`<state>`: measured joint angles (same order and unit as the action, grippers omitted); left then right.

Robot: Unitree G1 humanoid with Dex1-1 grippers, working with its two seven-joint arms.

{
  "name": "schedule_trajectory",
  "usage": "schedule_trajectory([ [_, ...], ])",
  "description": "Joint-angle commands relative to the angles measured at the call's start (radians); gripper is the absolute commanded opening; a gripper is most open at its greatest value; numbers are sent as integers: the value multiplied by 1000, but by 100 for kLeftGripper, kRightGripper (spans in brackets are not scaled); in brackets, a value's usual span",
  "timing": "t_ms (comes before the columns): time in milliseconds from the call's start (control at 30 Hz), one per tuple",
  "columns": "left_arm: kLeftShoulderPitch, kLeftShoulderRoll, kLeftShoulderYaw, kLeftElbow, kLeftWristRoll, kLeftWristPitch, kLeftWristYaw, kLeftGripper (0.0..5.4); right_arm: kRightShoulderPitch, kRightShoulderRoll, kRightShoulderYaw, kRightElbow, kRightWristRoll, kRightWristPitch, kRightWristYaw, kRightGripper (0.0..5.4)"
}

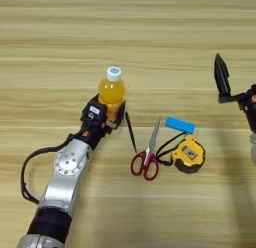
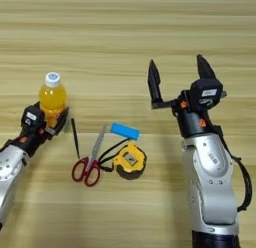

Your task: Move the objects on the table

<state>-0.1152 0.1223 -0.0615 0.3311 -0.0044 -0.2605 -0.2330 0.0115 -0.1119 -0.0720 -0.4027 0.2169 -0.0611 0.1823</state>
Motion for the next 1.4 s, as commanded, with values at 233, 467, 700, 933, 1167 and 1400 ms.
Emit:
schedule_trajectory([
  [233,-58,16,39,89,26,10,76,340,-3,6,14,-3,-13,-5,-4,540],
  [467,-75,12,63,152,13,2,95,340,0,9,21,-5,-19,-5,-5,540],
  [700,-76,6,65,162,7,3,96,340,3,10,27,-8,-22,-4,-6,540],
  [933,-78,3,62,163,10,6,100,340,1,9,26,-3,-24,-5,-4,540],
  [1167,-82,2,59,165,16,11,110,397,-3,8,25,4,-26,-8,-4,540],
  [1400,-85,1,58,161,22,17,133,473,-5,7,25,13,-27,-11,0,540],
])
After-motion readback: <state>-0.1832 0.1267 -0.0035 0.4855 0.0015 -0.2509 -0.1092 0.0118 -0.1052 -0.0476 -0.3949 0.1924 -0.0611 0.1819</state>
